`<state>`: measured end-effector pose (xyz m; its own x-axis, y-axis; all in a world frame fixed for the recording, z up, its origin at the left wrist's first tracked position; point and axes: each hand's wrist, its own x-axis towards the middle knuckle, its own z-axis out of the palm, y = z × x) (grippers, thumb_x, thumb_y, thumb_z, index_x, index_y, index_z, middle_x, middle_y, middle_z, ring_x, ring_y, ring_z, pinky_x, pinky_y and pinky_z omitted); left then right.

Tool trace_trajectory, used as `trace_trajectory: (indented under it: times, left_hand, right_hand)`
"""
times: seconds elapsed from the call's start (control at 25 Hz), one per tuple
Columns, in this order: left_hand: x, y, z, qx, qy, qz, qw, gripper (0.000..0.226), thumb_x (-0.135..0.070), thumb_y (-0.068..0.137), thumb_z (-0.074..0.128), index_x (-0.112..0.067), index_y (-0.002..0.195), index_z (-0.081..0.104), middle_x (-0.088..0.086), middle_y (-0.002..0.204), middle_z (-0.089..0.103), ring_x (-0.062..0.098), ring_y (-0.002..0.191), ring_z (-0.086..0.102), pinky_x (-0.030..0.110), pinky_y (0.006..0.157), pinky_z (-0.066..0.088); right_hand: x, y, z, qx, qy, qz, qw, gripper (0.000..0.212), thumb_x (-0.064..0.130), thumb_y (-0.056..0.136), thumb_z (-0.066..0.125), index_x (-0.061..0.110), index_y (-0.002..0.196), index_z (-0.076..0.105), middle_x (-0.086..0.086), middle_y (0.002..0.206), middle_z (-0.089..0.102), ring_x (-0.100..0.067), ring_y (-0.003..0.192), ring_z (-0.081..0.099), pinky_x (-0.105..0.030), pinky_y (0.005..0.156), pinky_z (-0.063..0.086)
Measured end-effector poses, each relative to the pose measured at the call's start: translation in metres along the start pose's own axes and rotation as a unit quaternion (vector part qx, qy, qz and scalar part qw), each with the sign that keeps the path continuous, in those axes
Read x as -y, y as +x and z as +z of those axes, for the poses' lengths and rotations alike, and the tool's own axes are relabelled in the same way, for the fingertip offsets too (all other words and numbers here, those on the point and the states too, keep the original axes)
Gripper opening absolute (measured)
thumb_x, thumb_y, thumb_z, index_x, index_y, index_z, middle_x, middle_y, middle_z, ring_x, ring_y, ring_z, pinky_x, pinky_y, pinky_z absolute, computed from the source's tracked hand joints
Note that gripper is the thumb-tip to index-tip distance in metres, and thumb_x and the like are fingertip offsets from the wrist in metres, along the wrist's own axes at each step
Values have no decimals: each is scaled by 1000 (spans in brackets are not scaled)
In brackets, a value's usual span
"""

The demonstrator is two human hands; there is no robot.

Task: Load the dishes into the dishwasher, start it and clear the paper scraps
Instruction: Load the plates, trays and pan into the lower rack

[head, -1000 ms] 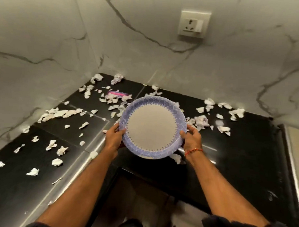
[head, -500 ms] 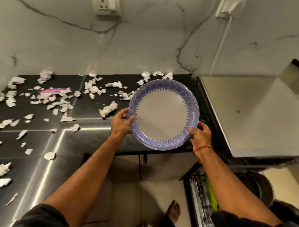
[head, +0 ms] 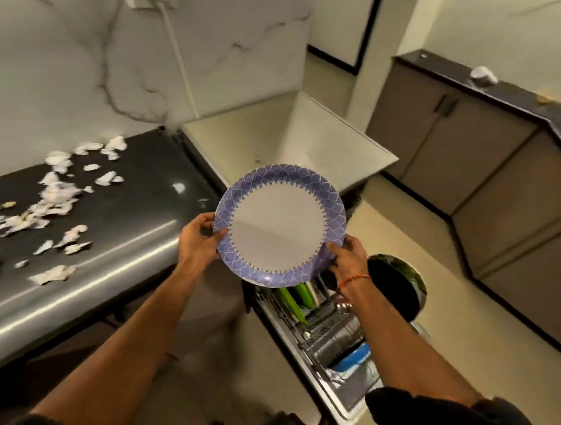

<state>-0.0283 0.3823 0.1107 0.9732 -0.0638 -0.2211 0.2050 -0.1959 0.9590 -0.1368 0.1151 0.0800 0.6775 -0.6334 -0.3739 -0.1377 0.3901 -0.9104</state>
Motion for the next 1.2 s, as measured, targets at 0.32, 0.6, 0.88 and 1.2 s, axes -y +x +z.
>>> trace_trajectory:
  times: [0.32, 0.6, 0.88, 1.2]
  left_hand:
    - [19, -11, 210, 100, 175, 35, 979, 25, -17, 80, 83, -34, 90, 69, -5, 89, 74, 25, 87, 73, 52, 84, 59]
    - [30, -4, 358, 140, 315, 87, 935, 16, -11, 80, 79, -13, 96, 74, 0, 89, 71, 17, 84, 63, 26, 77, 46]
    - [169, 73, 490, 238, 354, 50, 903, 25, -11, 79, 75, -32, 74, 62, -4, 82, 69, 25, 87, 70, 47, 77, 61]
    - [347, 132, 582, 248, 400, 74, 879, 12, -9, 93, 59, -11, 103, 66, 7, 101, 67, 12, 93, 54, 24, 78, 42]
  right_hand:
    - [7, 44, -210, -80, -20, -23, 996, 24, -6, 86, 67, 16, 97, 66, -15, 96, 71, -30, 84, 67, -47, 80, 58]
    - [-36, 92, -325, -141, -135, -31, 980, 28, -12, 81, 66, 11, 97, 72, -9, 93, 71, -21, 86, 65, -43, 86, 53]
    - [-143, 159, -374, -271, -181, -8, 945, 25, -12, 86, 63, 0, 107, 73, -3, 98, 68, 1, 87, 61, -9, 84, 46]
    - [-289, 266, -417, -300, -224, 21, 927, 29, -6, 86, 64, 7, 109, 75, 6, 101, 68, 5, 94, 59, -13, 93, 46]
